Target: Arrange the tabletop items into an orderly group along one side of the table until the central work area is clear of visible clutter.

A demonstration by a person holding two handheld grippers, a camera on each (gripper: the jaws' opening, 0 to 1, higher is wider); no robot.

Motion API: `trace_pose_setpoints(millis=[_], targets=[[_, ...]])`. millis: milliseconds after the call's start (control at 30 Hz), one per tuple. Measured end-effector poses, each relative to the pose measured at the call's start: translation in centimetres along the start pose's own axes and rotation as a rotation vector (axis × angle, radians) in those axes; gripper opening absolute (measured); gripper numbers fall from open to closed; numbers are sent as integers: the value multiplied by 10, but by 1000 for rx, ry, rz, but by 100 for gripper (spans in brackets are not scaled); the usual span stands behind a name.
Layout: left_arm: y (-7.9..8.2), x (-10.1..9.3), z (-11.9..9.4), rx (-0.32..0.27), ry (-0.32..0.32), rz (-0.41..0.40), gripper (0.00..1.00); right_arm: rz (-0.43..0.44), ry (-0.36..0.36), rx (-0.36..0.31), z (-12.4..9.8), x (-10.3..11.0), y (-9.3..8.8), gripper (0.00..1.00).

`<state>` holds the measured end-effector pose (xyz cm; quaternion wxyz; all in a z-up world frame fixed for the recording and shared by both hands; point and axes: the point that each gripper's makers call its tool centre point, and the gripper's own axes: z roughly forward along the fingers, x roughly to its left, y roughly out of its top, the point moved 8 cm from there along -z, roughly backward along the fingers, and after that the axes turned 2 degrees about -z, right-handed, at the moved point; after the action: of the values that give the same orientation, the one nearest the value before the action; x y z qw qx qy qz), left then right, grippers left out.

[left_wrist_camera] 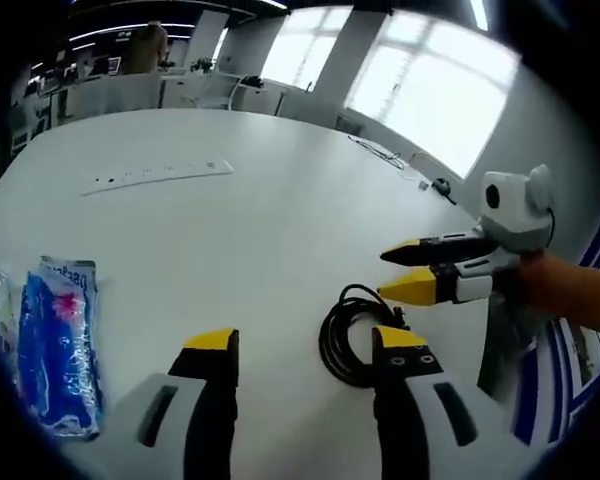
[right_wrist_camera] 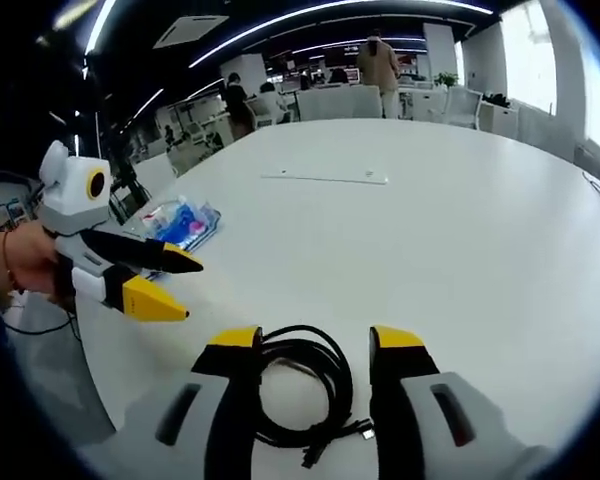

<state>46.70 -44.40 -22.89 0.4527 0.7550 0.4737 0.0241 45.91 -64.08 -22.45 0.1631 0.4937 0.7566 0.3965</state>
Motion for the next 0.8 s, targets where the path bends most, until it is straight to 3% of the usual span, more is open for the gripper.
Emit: trace_pose_setpoints(millis=[800], targets=[[1, 42, -73, -101, 136, -65, 56, -95, 98, -42, 27, 49, 45, 42]])
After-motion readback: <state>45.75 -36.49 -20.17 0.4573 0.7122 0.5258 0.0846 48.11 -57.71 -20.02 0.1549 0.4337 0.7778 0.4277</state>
